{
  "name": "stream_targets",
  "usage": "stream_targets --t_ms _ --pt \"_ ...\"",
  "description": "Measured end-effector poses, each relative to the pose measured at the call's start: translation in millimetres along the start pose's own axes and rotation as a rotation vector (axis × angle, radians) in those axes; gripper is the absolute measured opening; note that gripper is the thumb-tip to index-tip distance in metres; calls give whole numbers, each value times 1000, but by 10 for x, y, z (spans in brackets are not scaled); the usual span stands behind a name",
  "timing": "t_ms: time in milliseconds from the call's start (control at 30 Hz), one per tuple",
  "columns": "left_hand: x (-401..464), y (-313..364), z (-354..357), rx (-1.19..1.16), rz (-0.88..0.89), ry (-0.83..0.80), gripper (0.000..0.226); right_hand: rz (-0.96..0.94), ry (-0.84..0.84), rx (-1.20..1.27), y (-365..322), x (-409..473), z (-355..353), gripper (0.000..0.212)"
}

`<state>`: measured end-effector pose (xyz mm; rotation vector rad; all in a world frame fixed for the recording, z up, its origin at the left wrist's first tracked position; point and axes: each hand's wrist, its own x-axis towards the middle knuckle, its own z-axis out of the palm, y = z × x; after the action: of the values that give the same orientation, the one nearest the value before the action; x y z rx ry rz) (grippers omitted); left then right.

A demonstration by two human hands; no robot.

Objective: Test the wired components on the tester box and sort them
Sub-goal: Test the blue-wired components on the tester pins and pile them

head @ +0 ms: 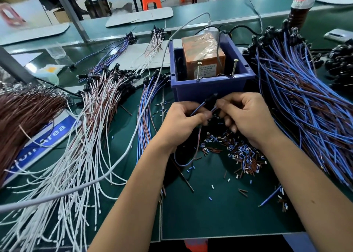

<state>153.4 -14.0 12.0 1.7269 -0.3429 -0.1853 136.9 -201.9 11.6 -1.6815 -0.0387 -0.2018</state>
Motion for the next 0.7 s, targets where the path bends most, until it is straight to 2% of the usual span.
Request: stream_targets --t_ms 133,267,367,467,600,700 --pt "-9 -5 -38 -55 12 37 10 1 92 42 -22 32 -90 18" --pt "-25 29 34 -127 116 158 10 -24 -15 5 -25 -22 -8 9" --pt "-31 60 85 -118 213 291 8 -20 -168 87 -34 -65 35 20" --pt "-46 81 110 -127 244 343 4 -32 -316 63 -62 -118 86 18" --pt "-53 91 161 -161 242 332 7 -6 -298 148 -78 -132 131 13" --pt "-46 109 175 -168 264 341 7 16 -300 232 -84 -123 128 16"
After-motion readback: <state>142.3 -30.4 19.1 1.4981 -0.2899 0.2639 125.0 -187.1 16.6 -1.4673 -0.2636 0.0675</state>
